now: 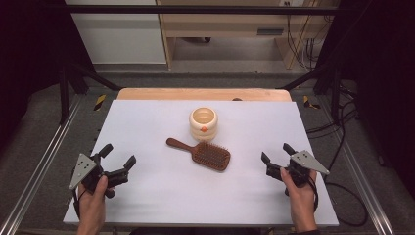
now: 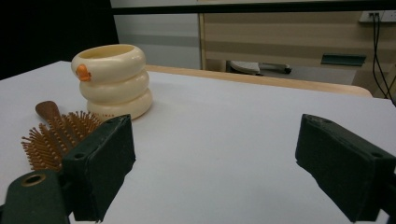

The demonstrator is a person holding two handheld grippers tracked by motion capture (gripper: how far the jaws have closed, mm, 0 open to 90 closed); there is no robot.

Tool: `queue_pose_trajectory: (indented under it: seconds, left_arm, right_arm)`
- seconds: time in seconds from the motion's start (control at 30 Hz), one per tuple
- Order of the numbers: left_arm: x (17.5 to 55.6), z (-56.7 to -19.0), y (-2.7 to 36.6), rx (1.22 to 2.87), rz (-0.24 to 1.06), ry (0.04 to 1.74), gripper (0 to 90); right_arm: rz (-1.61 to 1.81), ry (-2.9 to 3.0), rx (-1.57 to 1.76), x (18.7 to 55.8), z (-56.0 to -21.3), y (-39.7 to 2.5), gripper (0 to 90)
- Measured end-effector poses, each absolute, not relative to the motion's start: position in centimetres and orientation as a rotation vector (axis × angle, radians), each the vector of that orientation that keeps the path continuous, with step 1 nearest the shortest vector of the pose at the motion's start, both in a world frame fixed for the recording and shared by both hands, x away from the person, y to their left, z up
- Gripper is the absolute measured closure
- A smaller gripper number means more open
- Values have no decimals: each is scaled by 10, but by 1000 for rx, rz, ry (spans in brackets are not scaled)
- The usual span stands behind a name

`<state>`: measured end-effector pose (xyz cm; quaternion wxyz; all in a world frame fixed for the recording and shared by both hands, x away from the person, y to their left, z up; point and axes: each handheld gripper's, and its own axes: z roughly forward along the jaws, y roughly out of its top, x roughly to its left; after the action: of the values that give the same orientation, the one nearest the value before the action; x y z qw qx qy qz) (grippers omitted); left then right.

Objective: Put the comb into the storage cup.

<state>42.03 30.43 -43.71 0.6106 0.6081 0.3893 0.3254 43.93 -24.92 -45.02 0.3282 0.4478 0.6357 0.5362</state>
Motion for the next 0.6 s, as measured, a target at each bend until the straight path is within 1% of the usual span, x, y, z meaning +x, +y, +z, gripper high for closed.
queue_pose_trajectory:
  seconds: [0.37, 0.6]
  left_arm:
    - [420, -438, 299, 1443, 759, 893, 23]
    - [420, -438, 299, 1447, 760, 896, 23]
  right_arm:
    - [1405, 1680, 1175, 439, -450, -246, 97]
    - [1405, 1685, 1179, 438, -449, -244, 101]
